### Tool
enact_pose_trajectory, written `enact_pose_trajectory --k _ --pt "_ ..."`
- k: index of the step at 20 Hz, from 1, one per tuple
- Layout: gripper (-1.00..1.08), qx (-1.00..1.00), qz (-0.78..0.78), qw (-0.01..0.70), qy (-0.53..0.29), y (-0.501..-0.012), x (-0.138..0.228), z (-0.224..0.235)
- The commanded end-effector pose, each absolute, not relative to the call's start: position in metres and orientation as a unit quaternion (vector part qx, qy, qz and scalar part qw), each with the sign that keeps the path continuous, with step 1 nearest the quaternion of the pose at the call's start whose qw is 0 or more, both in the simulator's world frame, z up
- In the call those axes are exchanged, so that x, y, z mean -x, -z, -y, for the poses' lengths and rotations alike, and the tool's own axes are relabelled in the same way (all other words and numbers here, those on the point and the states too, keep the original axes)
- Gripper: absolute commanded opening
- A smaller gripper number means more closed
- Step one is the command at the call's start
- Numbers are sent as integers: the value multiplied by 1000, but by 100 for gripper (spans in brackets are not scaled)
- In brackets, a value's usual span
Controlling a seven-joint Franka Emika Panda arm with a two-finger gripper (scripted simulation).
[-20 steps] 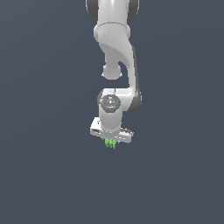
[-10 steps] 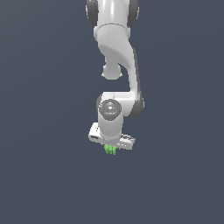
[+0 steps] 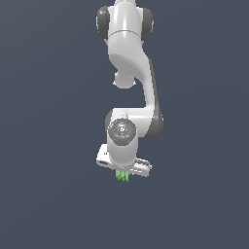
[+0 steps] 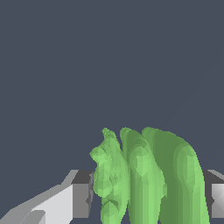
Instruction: Pick up the object and move it to a goal position.
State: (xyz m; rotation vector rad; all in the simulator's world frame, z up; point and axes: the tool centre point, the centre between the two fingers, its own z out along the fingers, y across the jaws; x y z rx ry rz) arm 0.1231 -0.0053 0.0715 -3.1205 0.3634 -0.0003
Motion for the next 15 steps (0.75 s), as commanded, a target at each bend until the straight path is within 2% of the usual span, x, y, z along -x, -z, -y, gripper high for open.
enact_pose_trajectory --k 1,15 --pt "-100 993 -116 0 0 -74 -131 5" --pt "-100 993 -116 0 0 -79 -148 5"
